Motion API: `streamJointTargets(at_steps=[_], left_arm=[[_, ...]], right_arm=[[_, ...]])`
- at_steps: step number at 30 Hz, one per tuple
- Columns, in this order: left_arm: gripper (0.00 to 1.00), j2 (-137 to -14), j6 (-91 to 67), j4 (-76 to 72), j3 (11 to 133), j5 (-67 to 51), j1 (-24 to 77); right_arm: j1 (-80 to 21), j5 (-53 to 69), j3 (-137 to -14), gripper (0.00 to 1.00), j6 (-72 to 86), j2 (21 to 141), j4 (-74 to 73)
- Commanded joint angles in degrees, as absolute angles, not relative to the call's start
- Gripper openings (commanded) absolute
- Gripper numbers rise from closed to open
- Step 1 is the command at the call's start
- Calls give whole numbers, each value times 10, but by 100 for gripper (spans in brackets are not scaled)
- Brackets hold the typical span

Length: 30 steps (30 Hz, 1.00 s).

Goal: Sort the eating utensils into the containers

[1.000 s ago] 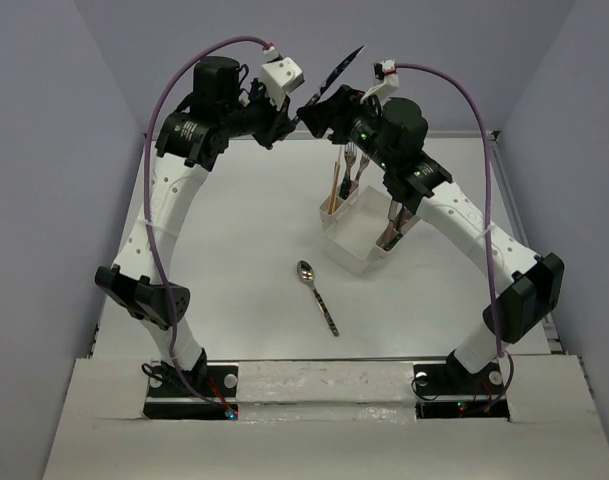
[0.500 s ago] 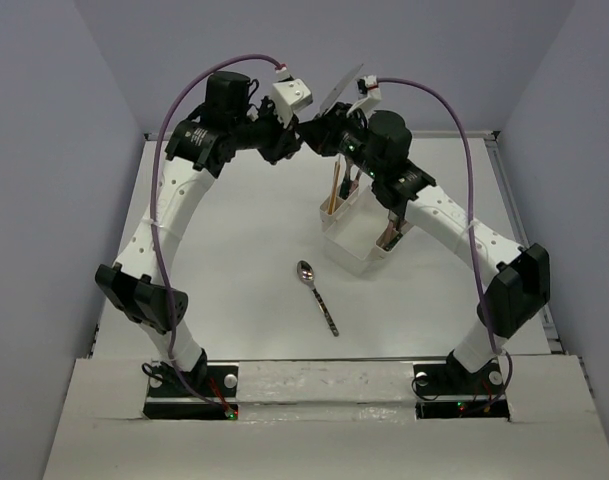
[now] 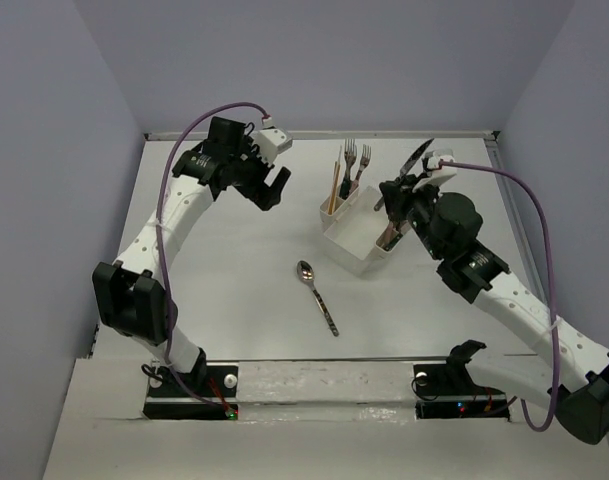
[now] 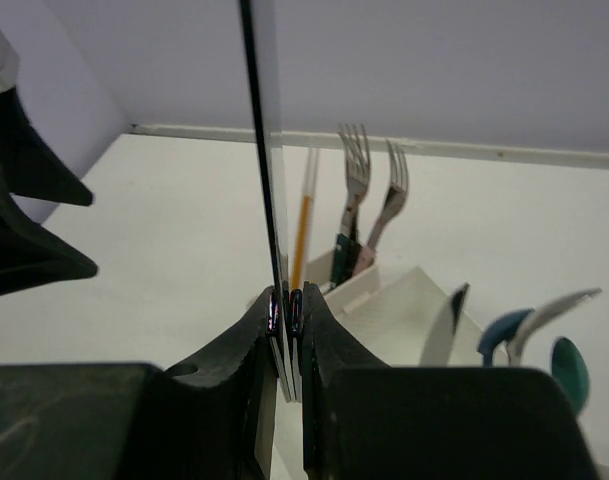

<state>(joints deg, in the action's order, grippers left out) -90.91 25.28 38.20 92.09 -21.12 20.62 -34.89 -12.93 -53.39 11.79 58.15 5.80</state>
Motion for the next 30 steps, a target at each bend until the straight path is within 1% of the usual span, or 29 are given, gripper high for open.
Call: streamJointTargets(at_steps=[1,3,8,10,15,19,24,25,26,27,28,30], left_arm=[[99,-883,231,340,879,-160,164],[99,-885,228,331,868,-157,156],[99,-882,223,308,824,-139,141],[99,-877,224,303,811,-133,137],[99,-856,231,287,775,-121,131],[99,-847,232,281,761,-121,124],[99,-846,233,281,759,-120,121],[99,-847,233,281,761,-120,120],[99,-847,233,281,761,-121,120],[99,-847,232,281,761,-121,120],[99,-848,232,281,761,-121,120],[99,-848,232,281,761,-122,120]], right_arm=[[-348,-235,-483,0,77,572,48],[-348,-259,-473,0,77,580,48],[-348,-254,-467,0,100,617,48],[-348,-281,-462,0,125,627,48],[-348,-311,-444,0,151,616,48],[-348,-307,-420,0,163,601,48],[-348,-298,-403,0,174,610,46],[-348,-295,-404,2,173,611,45],[-348,-293,-407,9,171,612,45],[-348,-288,-411,16,168,614,44],[-348,-287,-415,31,162,615,40],[-348,-285,-424,43,155,616,32]])
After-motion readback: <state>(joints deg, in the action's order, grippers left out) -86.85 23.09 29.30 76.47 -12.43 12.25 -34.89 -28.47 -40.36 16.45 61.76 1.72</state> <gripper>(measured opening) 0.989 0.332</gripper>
